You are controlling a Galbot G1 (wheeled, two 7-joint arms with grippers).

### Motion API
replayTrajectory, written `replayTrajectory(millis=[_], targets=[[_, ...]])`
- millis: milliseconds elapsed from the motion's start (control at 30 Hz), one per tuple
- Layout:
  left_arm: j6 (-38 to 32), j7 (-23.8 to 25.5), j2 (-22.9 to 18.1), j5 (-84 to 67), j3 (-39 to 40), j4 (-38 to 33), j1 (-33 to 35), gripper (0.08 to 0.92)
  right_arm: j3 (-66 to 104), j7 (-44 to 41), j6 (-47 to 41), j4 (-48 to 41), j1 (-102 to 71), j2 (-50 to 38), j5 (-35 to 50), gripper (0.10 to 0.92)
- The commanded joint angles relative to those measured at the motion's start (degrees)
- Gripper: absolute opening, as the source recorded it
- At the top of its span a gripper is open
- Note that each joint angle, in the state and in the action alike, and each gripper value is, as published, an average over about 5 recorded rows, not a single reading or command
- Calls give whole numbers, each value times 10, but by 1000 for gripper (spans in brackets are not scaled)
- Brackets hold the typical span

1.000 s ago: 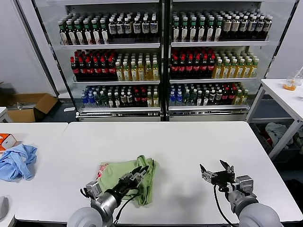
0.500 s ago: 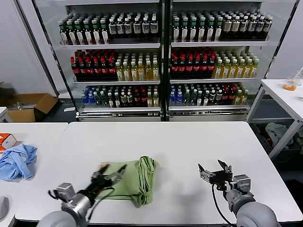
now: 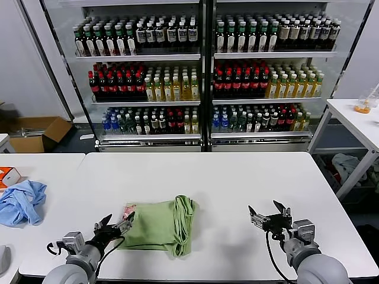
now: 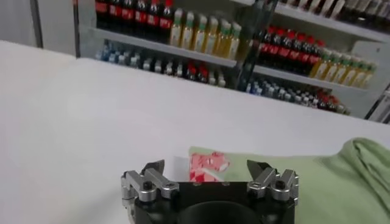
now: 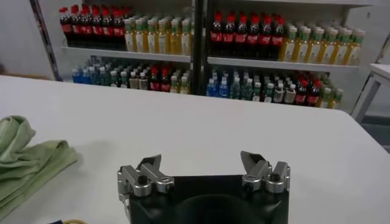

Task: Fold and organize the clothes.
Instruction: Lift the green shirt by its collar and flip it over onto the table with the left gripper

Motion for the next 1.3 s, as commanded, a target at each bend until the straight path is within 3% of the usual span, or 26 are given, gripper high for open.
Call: replayTrajectory(millis=[33,400,833,1133,1300], targets=[[24,26,-12,11,13,49,-10,823,12,0,0,7,-9,0,0,823],[19,67,-16,-35,10,31,4,791,22,1,1,16,-22,2,0,823],[25,80,-17,-190,-27,78,-14,421,29,4,0,25,-36,2,1,823],[32,84,-27,-281,-62,73,-12,164,30,6,-1,28,-36,1,1,823],[45,78,-25,-347,-130,54,7,105,33,6,-1,30,-36,3,2,823]])
